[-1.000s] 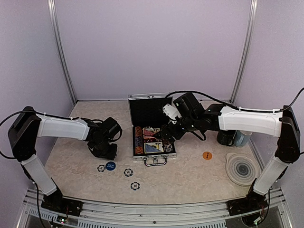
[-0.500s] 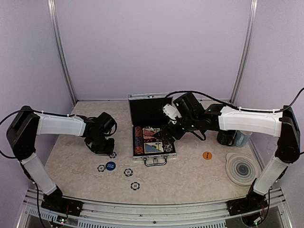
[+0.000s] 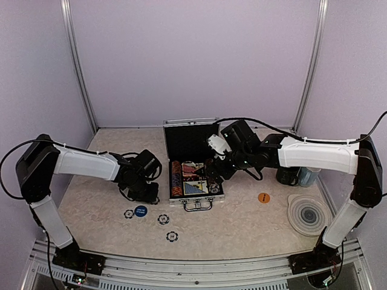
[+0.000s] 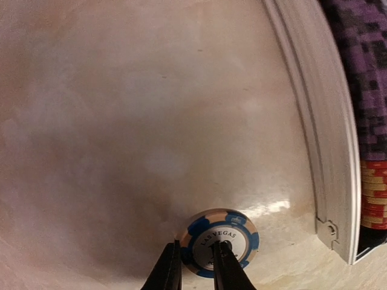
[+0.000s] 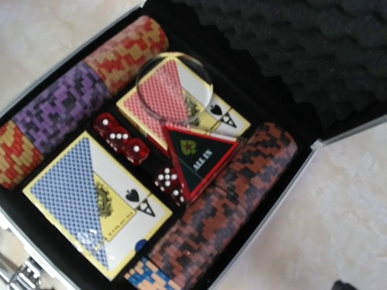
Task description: Pack up texas hold em set
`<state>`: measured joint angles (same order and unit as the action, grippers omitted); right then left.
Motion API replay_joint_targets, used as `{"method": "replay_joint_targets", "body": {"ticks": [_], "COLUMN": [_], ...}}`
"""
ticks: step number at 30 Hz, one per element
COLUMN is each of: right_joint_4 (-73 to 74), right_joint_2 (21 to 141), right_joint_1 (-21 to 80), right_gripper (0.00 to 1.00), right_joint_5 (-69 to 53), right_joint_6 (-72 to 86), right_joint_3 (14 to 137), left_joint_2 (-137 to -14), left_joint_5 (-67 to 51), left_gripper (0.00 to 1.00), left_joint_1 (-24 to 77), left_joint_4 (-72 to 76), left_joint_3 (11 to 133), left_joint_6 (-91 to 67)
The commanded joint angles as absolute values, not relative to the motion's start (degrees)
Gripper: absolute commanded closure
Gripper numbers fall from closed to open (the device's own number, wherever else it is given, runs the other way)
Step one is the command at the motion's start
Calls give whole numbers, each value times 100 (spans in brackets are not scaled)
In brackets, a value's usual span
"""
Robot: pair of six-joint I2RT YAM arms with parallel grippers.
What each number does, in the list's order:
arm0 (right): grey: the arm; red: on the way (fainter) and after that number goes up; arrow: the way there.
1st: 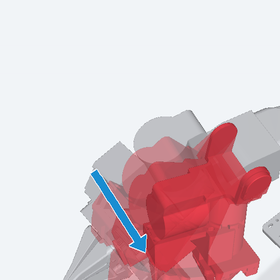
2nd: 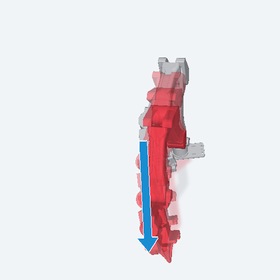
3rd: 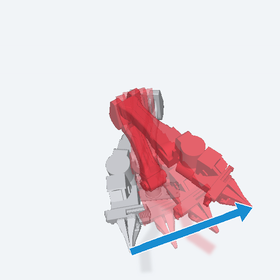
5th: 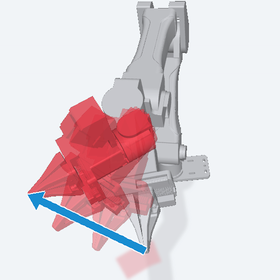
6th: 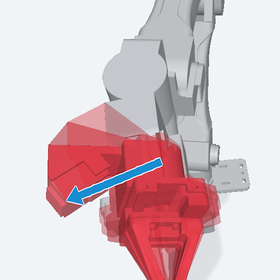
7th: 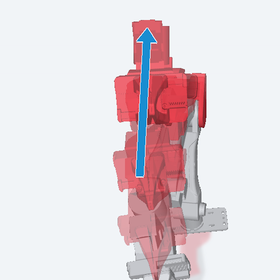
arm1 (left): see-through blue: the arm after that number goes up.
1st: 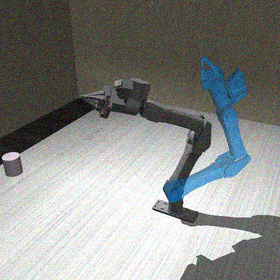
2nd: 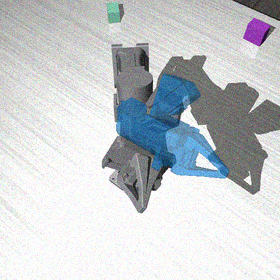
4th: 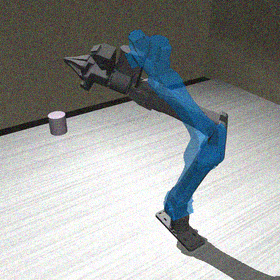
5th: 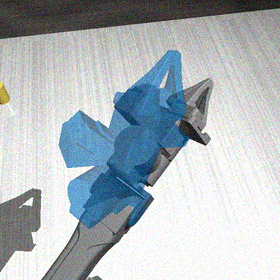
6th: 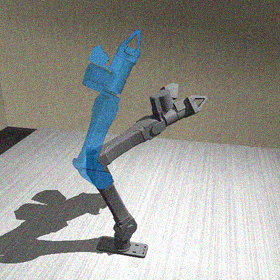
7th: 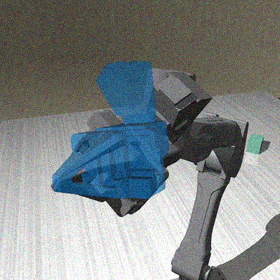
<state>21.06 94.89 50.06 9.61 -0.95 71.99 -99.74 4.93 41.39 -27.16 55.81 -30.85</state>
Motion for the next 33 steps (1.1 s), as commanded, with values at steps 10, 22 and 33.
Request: {"method": "replay_joint_targets", "body": {"ticks": [10, 22, 33], "right_joint_4": [2053, 2110, 2132], "right_joint_2": [9265, 9469, 9619], "right_joint_1": [5032, 5128, 5470], "right_gripper": [2, 2, 1], "right_joint_5": [785, 694, 497], "right_joint_6": [104, 146, -337], "right_joint_3": [7087, 7303, 7452], "left_joint_2": [-10912, -10670, -10621], "left_joint_5": [223, 410, 35], "left_gripper": [84, 84, 86], "left_joint_1": [5536, 5742, 5922], "left_joint_4": [-2901, -2980, -2632], "left_joint_3": [6050, 5925, 5888], "left_joint_6": [-3094, -3141, -3061]}}
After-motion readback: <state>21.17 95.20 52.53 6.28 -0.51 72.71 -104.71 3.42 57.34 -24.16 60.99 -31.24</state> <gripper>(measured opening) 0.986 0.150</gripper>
